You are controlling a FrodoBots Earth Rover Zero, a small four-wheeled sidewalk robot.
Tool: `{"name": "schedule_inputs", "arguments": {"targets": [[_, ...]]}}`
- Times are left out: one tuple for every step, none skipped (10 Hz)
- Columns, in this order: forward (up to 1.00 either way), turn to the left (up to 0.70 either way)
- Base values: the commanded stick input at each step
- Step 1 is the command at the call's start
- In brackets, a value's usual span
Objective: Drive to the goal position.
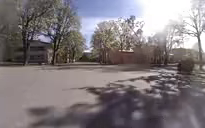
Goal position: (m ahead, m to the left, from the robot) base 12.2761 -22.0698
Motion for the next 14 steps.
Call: {"name": "schedule_inputs", "arguments": {"targets": [[1.0, 0.06], [1.0, 0.28], [1.0, 0.01], [1.0, 0.0], [1.0, 0.0], [1.0, 0.0], [1.0, 0.0], [1.0, 0.0], [1.0, 0.0], [1.0, 0.0], [1.0, 0.0], [1.0, 0.0], [1.0, 0.0], [1.0, 0.0]]}}
